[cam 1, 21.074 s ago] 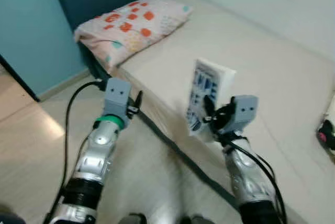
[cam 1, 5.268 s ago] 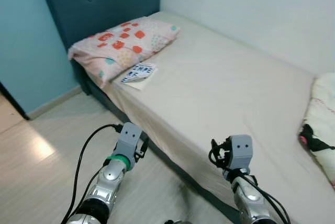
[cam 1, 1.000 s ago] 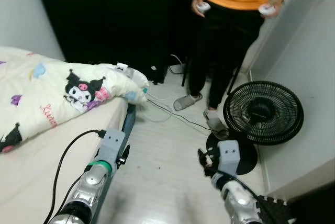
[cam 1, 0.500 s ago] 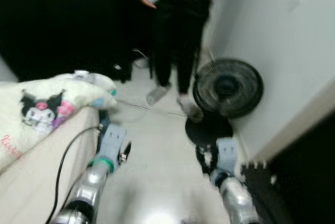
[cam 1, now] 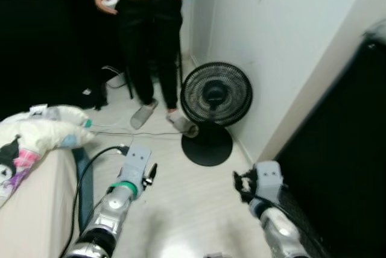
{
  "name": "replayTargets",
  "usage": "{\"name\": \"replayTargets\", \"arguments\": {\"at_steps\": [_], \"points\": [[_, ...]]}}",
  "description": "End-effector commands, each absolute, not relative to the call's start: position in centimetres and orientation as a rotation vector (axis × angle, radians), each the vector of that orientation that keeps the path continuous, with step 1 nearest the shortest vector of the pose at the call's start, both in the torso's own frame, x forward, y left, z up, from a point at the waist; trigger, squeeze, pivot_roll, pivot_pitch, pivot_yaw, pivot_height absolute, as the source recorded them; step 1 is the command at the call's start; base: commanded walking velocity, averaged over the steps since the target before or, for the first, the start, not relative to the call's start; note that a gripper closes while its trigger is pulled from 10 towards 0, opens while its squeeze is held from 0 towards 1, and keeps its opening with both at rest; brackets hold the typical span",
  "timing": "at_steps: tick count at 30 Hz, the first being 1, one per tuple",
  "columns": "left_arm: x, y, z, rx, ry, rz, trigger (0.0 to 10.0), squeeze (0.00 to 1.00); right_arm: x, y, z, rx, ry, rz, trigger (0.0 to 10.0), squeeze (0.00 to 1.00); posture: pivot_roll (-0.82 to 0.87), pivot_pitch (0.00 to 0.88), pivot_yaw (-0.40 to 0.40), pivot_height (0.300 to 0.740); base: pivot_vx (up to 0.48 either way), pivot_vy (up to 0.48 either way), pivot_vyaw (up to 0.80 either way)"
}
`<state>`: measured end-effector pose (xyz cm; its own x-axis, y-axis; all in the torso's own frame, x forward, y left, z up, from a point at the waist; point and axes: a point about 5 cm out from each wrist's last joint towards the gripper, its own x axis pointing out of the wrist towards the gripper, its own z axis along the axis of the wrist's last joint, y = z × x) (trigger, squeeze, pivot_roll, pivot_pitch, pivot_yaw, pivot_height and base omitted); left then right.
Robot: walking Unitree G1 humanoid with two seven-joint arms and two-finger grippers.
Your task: Clean up the room
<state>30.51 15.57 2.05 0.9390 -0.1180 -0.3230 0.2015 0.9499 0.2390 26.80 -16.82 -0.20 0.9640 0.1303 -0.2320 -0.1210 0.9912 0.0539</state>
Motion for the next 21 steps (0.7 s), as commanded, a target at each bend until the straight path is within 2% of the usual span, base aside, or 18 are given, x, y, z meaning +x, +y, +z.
{"name": "replayTargets", "arguments": {"at_steps": [1,21], "points": [[29.74,16.26,1.16,0.287,0.349,-0.148,10.0,0.0,26.6,-15.89,-0.46,0.046,0.245,0.15,10.0,0.0,0.0,0.031,0.063,0.736,0.439,0.0,0.0],[29.57,15.9,0.94,0.285,0.353,-0.146,10.0,0.0,26.37,-16.14,-0.64,0.025,0.258,0.16,10.0,0.0,-0.01,0.037,0.049,0.736,0.428,0.0,0.0]]}}
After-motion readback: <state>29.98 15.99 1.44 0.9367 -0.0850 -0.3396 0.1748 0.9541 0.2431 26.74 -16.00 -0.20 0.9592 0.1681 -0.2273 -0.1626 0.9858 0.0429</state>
